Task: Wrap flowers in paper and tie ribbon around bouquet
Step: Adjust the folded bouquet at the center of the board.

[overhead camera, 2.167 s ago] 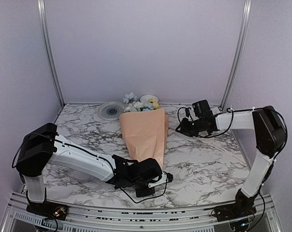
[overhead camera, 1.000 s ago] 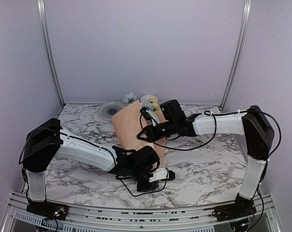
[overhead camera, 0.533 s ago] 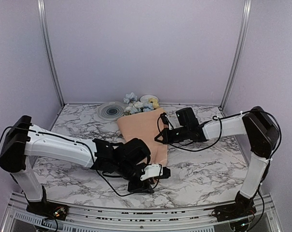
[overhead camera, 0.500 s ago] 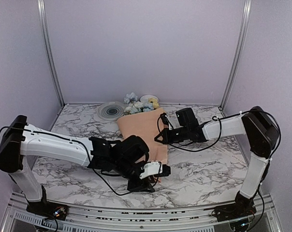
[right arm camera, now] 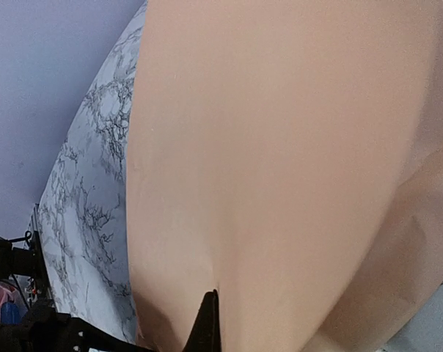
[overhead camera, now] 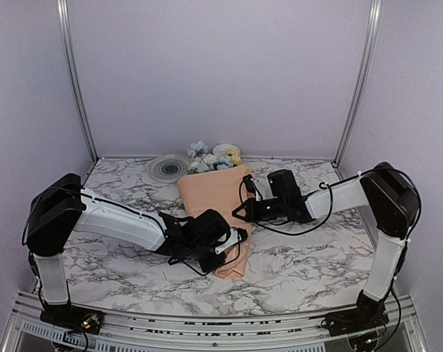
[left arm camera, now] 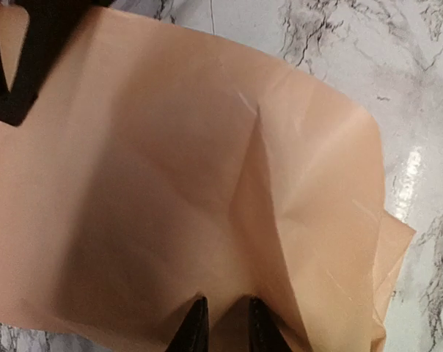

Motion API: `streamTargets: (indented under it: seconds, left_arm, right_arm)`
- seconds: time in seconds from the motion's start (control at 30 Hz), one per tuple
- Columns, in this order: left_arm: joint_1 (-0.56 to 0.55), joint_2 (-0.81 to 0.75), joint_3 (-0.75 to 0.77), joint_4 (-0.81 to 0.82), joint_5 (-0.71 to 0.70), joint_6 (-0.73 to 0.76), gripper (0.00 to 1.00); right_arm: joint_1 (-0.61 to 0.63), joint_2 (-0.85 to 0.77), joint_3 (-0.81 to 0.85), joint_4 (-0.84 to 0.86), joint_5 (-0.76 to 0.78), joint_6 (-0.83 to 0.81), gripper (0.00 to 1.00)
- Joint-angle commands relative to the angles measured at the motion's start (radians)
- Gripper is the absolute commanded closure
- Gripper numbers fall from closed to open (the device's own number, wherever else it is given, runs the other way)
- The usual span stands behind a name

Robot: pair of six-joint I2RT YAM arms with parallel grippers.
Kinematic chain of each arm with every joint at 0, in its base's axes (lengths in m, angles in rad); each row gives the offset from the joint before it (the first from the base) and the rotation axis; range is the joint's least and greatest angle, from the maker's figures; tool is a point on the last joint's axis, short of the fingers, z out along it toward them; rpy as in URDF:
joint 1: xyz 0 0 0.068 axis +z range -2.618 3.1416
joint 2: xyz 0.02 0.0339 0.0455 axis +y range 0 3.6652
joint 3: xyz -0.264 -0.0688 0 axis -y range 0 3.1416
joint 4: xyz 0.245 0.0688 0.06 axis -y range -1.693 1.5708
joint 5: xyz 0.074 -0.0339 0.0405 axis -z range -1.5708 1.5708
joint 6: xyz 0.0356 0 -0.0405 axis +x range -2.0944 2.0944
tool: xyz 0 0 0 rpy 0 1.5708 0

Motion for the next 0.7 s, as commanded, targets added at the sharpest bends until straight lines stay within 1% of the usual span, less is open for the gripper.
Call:
streamTargets:
  seconds: [0.0,0.07,0.1,0.13,0.27,0.33,0.43,0.5,0.6,0.67]
  left_arm:
    - [-0.041,0.04,0.038,0.024,-0.043,0.031,0.76]
    - [-0.06,0.066,0.044,0.025,-0.05,0.048,0.75]
    - [-0.065,0.077,0.047,0.024,-0.05,0.049,0.75]
    - [-0.066,0.087,0.048,0.021,-0.042,0.048,0.74]
    - [-0.068,0.095,0.032,0.013,-0.008,0.044,0.71]
    - [-0.07,0.095,0.028,0.006,-0.003,0.05,0.69]
    - [-0.071,0.101,0.033,-0.008,-0.004,0.057,0.67]
    - [-0.071,0.102,0.036,-0.011,0.001,0.059,0.66]
    - [-0.073,0.102,0.038,-0.016,0.006,0.061,0.65]
    - [-0.074,0.099,0.038,-0.019,0.007,0.062,0.64]
  right_arm:
    - [-0.006,0.017,-0.002,0.053,-0.026,0.021,1.0]
    - [-0.005,0.019,-0.001,0.057,-0.038,0.028,1.0]
    - [-0.005,0.017,-0.002,0.057,-0.041,0.032,0.97]
    - [-0.006,0.014,-0.004,0.054,-0.046,0.036,0.9]
    - [-0.006,-0.026,0.001,-0.014,-0.041,0.035,0.55]
    - [-0.006,-0.053,0.011,-0.093,-0.01,0.028,0.46]
    - [-0.008,-0.099,0.013,-0.209,0.013,0.01,0.41]
    - [-0.009,-0.147,0.006,-0.304,0.065,0.01,0.38]
    - [-0.014,-0.202,-0.02,-0.436,0.102,0.034,0.36]
    - [-0.015,-0.237,-0.053,-0.496,0.094,0.053,0.37]
